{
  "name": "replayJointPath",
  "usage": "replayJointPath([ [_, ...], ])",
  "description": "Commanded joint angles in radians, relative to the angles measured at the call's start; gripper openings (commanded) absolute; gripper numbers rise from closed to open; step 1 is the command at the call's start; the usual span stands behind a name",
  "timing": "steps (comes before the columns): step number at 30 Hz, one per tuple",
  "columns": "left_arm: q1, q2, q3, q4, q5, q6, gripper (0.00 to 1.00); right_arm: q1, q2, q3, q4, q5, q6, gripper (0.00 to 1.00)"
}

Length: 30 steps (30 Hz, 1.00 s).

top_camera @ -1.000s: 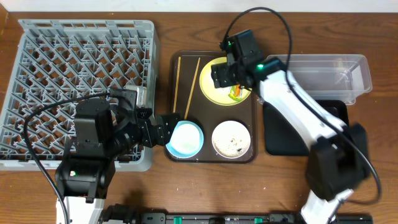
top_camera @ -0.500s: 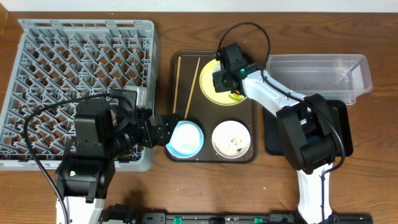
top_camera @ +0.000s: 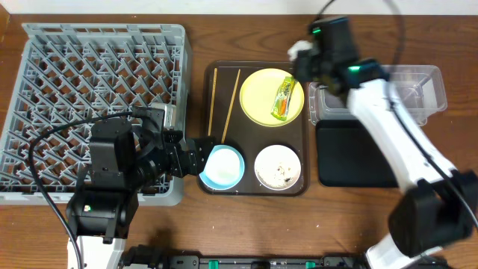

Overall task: Sort waste into correct bins and load items into the dishwasher
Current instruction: 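Grasp the tissue and green wrapper on the yellow plate with the right gripper, then carry the trash to the clear bin and release it with the right gripper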

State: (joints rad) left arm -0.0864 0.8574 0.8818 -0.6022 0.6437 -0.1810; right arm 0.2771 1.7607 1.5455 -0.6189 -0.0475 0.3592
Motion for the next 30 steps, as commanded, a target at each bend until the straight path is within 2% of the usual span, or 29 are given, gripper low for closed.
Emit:
replayJointPath([
  [1, -0.002, -0.002, 0.020, 0.001, -0.008, 0.003, 0.96, -0.069, -0.009, -0.001, -0.100, 0.038, 0.050, 0.01],
  [5, -0.002, -0.002, 0.020, 0.001, -0.008, 0.003, 0.96, -0.143, 0.005, -0.009, -0.240, 0.129, 0.158, 0.01],
  [8, -0.002, -0.002, 0.020, 0.001, -0.008, 0.003, 0.96, -0.179, 0.031, -0.024, -0.261, 0.171, 0.180, 0.01],
  [9, -0.002, -0.002, 0.020, 0.001, -0.008, 0.003, 0.96, -0.186, 0.041, -0.026, -0.255, 0.171, 0.179, 0.07],
  [11, -0.002, -0.002, 0.020, 0.001, -0.008, 0.003, 0.96, -0.189, 0.046, -0.026, -0.235, 0.134, 0.160, 0.31],
  [14, -0.002, -0.002, 0.020, 0.001, -0.008, 0.003, 0.96, -0.171, 0.035, -0.023, -0.177, -0.045, 0.016, 0.38],
  [17, -0.002, -0.002, 0.020, 0.001, -0.008, 0.003, 0.96, -0.113, 0.023, -0.023, -0.129, -0.147, -0.085, 0.42],
  [19, -0.002, -0.002, 0.020, 0.001, -0.008, 0.003, 0.96, -0.063, 0.023, -0.023, -0.126, -0.116, -0.113, 0.48],
  [23, -0.002, -0.002, 0.020, 0.001, -0.008, 0.003, 0.96, 0.070, 0.039, -0.029, -0.127, 0.046, -0.113, 0.55],
  [28, -0.002, -0.002, 0.020, 0.001, -0.008, 0.003, 0.96, 0.187, 0.116, -0.030, -0.065, 0.121, -0.111, 0.60],
  [30, -0.002, -0.002, 0.020, 0.001, -0.008, 0.003, 0.96, 0.207, 0.170, -0.030, -0.049, 0.209, -0.025, 0.61],
])
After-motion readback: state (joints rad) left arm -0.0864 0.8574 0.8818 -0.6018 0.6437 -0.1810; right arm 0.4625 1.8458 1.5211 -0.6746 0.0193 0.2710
